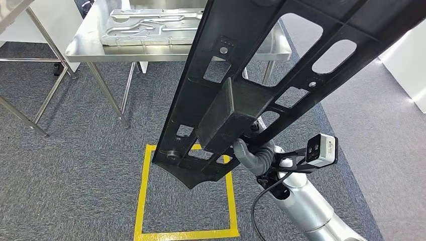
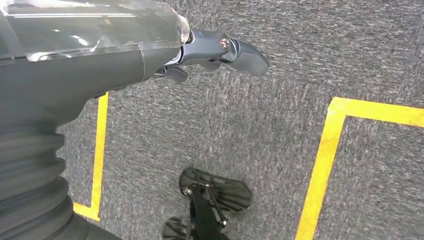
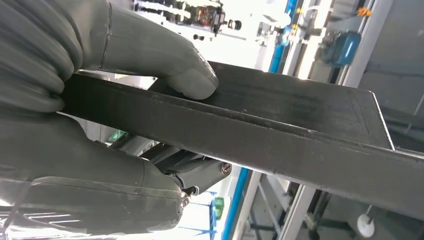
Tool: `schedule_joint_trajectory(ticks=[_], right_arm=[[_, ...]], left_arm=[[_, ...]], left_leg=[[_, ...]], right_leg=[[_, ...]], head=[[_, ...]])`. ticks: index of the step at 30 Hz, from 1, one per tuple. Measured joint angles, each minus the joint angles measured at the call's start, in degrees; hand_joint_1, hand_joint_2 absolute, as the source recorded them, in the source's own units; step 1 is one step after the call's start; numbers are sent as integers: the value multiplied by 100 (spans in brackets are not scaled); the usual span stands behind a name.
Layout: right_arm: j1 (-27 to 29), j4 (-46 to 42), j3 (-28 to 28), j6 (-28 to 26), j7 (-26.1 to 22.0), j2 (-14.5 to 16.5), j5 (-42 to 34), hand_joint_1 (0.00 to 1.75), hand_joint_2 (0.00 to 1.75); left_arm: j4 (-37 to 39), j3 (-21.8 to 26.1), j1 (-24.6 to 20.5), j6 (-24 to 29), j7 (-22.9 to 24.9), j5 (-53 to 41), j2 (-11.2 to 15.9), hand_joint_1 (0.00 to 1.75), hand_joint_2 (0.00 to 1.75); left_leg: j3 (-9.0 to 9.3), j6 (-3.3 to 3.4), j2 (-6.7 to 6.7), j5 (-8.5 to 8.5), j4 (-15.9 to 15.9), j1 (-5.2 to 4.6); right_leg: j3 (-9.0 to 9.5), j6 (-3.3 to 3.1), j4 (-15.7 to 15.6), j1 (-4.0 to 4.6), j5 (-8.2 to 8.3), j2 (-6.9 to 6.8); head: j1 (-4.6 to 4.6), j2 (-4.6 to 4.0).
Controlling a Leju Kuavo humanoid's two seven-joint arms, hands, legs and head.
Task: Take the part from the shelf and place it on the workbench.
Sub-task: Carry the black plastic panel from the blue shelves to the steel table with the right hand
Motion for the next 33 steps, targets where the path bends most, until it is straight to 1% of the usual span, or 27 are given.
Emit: schedule_joint_trajectory(ticks=[1, 3, 4, 5, 6, 7, 8, 9, 10, 13, 14, 15, 16, 18, 19, 20, 21, 22, 24, 25, 26, 28, 29, 30, 31, 32, 33], right_arm=[[24, 0, 1, -6, -16, 1, 22, 175, 175], [57, 3, 4, -5, -58, 1, 67, 175, 175], [67, 6, 9, -1, -75, 1, 85, 175, 175], [80, 9, 14, 5, -96, 1, 110, 175, 175], [104, 14, 19, 16, -125, 0, 137, 175, 175], [133, 17, 22, 34, -165, 0, 169, 175, 175], [171, 19, 22, 63, -219, 0, 210, 175, 175], [205, 24, 22, 96, -275, 0, 250, 175, 175], [239, 27, 21, 126, -329, 1, 295, 175, 175], [401, 42, 15, 172, -437, 0, 518, 175, 175], [483, 45, 11, 176, -461, -1, 613, 175, 175], [561, 48, 8, 170, -486, -1, 702, 175, 175], [629, 48, 5, 161, -513, -1, 792, 175, 175], [739, 46, -1, 129, -557, -1, 958, 175, 175], [780, 46, -4, 113, -566, -1, 1017, 175, 175], [814, 43, -6, 101, -569, -1, 1053, 175, 175], [842, 40, -8, 94, -570, -1, 1071, 175, 175], [862, 37, -10, 91, -572, -1, 1080, 175, 175], [883, 31, -16, 91, -573, -1, 1087, 175, 175], [887, 26, -21, 94, -574, -1, 1090, 175, 175], [894, 20, -31, 103, -574, -1, 1099, 175, 175], [925, 13, -64, 148, -574, 0, 1117, 175, 175], [944, 12, -86, 175, -574, 1, 1118, 175, 175], [956, 12, -113, 197, -574, 1, 1106, 175, 175], [962, 9, -144, 215, -574, 1, 1088, 175, 175], [965, 1, -176, 226, -574, 1, 1072, 175, 175], [976, -15, -213, 238, -572, 1, 1060, 175, 175]], left_arm=[[0, 1, 3, 3, 4, 3, -3, 0, 175], [0, 2, 4, 11, 8, 14, -13, 0, 175], [0, 3, -1, 15, 9, 22, -20, 0, 175], [0, 3, -4, 18, 8, 29, -27, 0, 175], [1, 4, -4, 19, 6, 33, -38, 0, 175], [1, 5, -4, 20, 2, 36, -45, 0, 175], [1, 5, -1, 20, -4, 36, -51, 0, 175], [1, 6, -2, 20, -13, 35, -61, 0, 175], [1, 6, -7, 20, -21, 34, -65, 0, 175], [2, 6, 7, 21, -55, 33, -75, 0, 175], [2, 6, 27, 21, -66, 33, -75, 0, 175], [2, 6, 47, 21, -74, 33, -75, 0, 175], [2, 6, 63, 21, -78, 32, -75, 0, 175], [2, 6, 75, 21, -79, 31, -75, 0, 175], [2, 6, 69, 21, -79, 31, -77, 0, 175], [2, 6, 63, 21, -79, 30, -80, 0, 175], [2, 6, 62, 21, -79, 28, -83, 0, 175], [2, 6, 66, 22, -80, 27, -86, 0, 175], [2, 6, 81, 23, -79, 27, -91, 0, 175], [2, 6, 79, 23, -79, 26, -95, 0, 175], [2, 6, 71, 23, -79, 23, -98, 0, 175], [2, 7, 63, 25, -80, 16, -101, 0, 175], [2, 7, 69, 26, -80, 11, -101, 0, 175], [2, 8, 78, 26, -80, 6, -101, 0, 175], [2, 8, 85, 25, -82, -1, -101, 0, 175], [2, 8, 87, 22, -85, -9, -102, 0, 175], [2, 8, 88, 19, -88, -20, -106, 0, 175]], left_leg=[[82, -7, -4, -58, -1, -1], [256, -36, -9, -176, -14, -5], [320, -63, -11, -220, -32, -3], [373, -96, -10, -251, -53, 0], [407, -135, -9, -242, -38, 1], [425, -175, -8, -229, -9, -2], [429, -203, -6, -231, 73, -3], [380, -221, -6, -240, 222, -4], [267, -232, -6, -309, 434, 0], [-370, -266, -5, -729, 1361, 24], [-533, -280, -4, -810, 1516, 27], [-606, -292, -2, -774, 1490, 29], [-581, -293, 9, -603, 1270, 30], [-375, -267, 119, -101, 547, 18], [-289, -232, 188, 3, 266, 5], [-234, -196, 242, 43, 104, -10], [-229, -153, 250, 16, 59, -17], [-218, -111, 214, -2, 48, -14], [-135, -37, 115, 73, 24, 4], [-87, -9, 67, 70, 23, 8], [-48, 15, 31, 55, 19, 11], [-11, 43, -36, 5, 18, 7], [20, 50, -64, -30, 18, 2], [64, 51, -93, -73, 18, -4], [124, 49, -116, -121, 18, -14], [195, 46, -132, -174, 15, -26], [257, 42, -144, -231, 8, -35]], right_leg=[[41, -12, -285, -1, 214, -7], [227, -68, -1009, 21, 806, -21], [292, -106, -1260, 49, 970, -25], [323, -149, -1385, 76, 1070, -30], [337, -190, -1406, 99, 1064, -31], [381, -233, -1453, 98, 1060, -29], [442, -267, -1488, 81, 1092, -30], [500, -291, -1511, 62, 1080, -31], [553, -312, -1529, 42, 1061, -34], [635, -337, -1541, 30, 973, -30], [667, -332, -1541, 28, 936, -34], [707, -324, -1540, 25, 900, -40], [757, -311, -1540, 21, 859, -57], [880, -269, -1536, 22, 765, -116], [928, -237, -1535, 28, 718, -150], [962, -198, -1540, 37, 672, -188], [993, -156, -1521, 46, 647, -221], [1013, -115, -1497, 49, 631, -247], [1042, -39, -1371, 37, 589, -250], [969, -8, -1203, 25, 530, -214], [814, 19, -930, 12, 433, -169], [328, 45, -228, 0, 157, -102], [103, 45, 16, 1, 41, -93], [-41, 33, 86, 3, 2, -89], [-98, 9, -28, 9, 70, -83], [-60, -34, -323, 23, 273, -76], [23, -97, -707, 47, 600, -61]], head=[[0, 0], [0, 0], [2, 0], [3, 0], [3, 0], [4, 0], [3, 0], [1, 0], [1, 0], [-1, 0], [-1, 0], [-1, 0], [-1, 0], [-1, 0], [-1, 0], [-1, 0], [-1, 0], [-1, 0], [0, 0], [0, 0], [0, 0], [0, 0], [0, 0], [0, 0], [0, 0], [0, 0], [1, 0]])
